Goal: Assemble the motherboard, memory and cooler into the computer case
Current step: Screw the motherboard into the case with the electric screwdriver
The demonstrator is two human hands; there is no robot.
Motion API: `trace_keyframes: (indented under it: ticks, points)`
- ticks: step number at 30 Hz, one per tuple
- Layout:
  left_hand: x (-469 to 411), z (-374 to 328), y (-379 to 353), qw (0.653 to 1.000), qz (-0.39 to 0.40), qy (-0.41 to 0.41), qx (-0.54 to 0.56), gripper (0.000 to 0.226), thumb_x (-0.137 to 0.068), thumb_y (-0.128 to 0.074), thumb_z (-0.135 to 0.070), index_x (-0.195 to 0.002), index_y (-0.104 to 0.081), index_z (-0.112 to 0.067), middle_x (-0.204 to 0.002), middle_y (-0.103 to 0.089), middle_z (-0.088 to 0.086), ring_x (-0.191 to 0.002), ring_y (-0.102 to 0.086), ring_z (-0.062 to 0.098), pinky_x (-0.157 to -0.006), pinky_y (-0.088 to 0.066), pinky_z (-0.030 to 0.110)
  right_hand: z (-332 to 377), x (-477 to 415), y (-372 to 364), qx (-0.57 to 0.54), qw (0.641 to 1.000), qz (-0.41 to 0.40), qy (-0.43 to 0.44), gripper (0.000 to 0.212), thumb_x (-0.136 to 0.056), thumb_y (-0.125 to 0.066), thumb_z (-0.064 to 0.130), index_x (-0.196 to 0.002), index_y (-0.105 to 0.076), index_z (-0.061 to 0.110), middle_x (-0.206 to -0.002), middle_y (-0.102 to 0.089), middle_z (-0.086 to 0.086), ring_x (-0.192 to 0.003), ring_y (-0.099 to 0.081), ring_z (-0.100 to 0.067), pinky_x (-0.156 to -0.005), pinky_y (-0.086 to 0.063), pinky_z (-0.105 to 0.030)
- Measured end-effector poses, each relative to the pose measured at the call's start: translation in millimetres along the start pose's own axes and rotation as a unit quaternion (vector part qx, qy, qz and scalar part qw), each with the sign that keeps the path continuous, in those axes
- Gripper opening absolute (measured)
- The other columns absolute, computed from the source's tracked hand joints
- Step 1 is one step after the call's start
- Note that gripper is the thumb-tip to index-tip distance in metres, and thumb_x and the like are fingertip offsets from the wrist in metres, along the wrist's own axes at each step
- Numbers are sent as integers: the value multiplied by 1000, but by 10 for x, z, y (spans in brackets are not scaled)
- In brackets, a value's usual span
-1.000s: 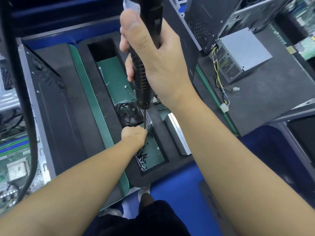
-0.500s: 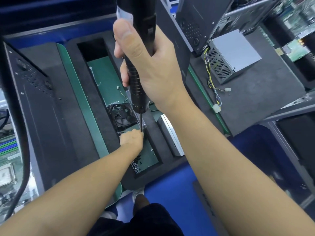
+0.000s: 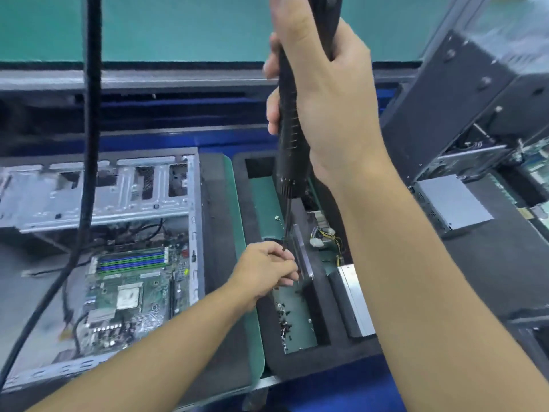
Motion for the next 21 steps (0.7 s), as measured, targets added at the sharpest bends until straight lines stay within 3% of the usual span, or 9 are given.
trace_keyframes:
  ticks: [3,7,10,17,21]
  points:
    - [260,-266,583,992,-31,-73,102,12,-83,-72,6,-88,-64,0,-75,-72,15,-70,-72,22,-62,-58,24,380,-56,-406,-60,998,24,-9,28,-101,-59,29,-90,-53,4,-76,-52,-11,-48,-50,-24,-46,-47,-32]
    - [612,-358,1275,973,-30,-131,190,11,-80,-76,0,-83,-69,-8,-88,-73,23,-81,-74,27,-69,-59,27,661,-1,-972,-97,994,43,6,28,-101,-58,30,-95,-54,4,-79,-50,-12,-48,-49,-24,-45,-45,-34]
    - [822,-259,1644,965,-31,-134,221,16,-65,-83,-11,-77,-74,-12,-91,-72,27,-86,-73,32,-70,-59,27,713,110,-1344,-119,991,54,2,31,-99,-59,35,-95,-56,4,-77,-50,-10,-49,-50,-23,-46,-47,-36]
    - [1015,28,2118,958,-50,-123,254,26,-67,-78,-2,-89,-66,4,-94,-70,29,-84,-73,32,-70,-59,27,686,295,-1835,-121,991,46,-20,36,-96,-60,42,-89,-54,7,-75,-51,-7,-49,-50,-23,-47,-48,-36]
    - [1038,99,2199,961,-44,-114,249,26,-66,-78,-2,-89,-66,3,-93,-70,29,-85,-73,33,-69,-59,27,635,350,-1920,-114,992,34,-31,36,-96,-60,42,-89,-54,7,-74,-53,-5,-48,-51,-21,-47,-48,-34]
Point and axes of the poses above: each hand's wrist, its own x-axis away from the middle knuckle, its own y-axis out of the back of the hand, z = x × y, the point moved 5 cm from there along -x, towards the middle knuckle
